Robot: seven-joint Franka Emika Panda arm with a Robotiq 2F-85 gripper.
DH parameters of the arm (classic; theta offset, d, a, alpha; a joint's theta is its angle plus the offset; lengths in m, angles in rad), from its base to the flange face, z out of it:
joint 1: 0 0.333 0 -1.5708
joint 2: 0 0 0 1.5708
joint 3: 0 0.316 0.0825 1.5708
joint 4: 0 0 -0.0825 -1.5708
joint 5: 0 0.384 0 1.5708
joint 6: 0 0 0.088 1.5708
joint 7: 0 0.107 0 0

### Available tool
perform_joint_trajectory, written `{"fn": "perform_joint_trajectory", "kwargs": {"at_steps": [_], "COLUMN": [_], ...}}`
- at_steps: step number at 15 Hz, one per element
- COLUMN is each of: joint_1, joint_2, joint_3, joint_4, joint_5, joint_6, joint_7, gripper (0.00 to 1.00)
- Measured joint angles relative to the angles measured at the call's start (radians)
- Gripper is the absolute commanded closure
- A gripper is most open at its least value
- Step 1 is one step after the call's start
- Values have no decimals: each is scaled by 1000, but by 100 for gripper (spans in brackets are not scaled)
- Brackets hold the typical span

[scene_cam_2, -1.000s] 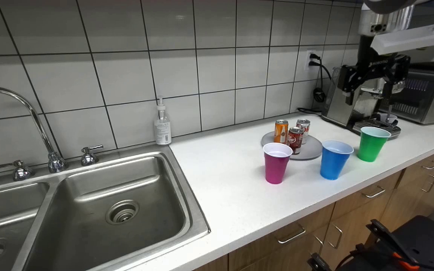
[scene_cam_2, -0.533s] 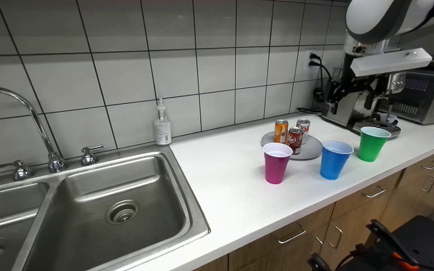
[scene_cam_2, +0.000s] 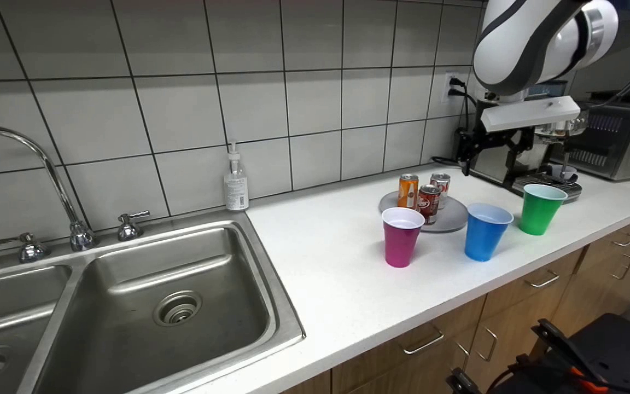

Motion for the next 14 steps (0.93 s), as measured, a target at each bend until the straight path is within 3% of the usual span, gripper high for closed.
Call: {"fn": "perform_joint_trajectory", "kwargs": {"at_steps": [8, 14], "joint_1": [52, 108], "joint_2": [172, 263], "joint_3": [-2, -15], "joint_4": [137, 206], "joint_5": [-5, 0], "joint_6": [3, 1], "joint_7": [14, 96], "gripper": [0, 0]}}
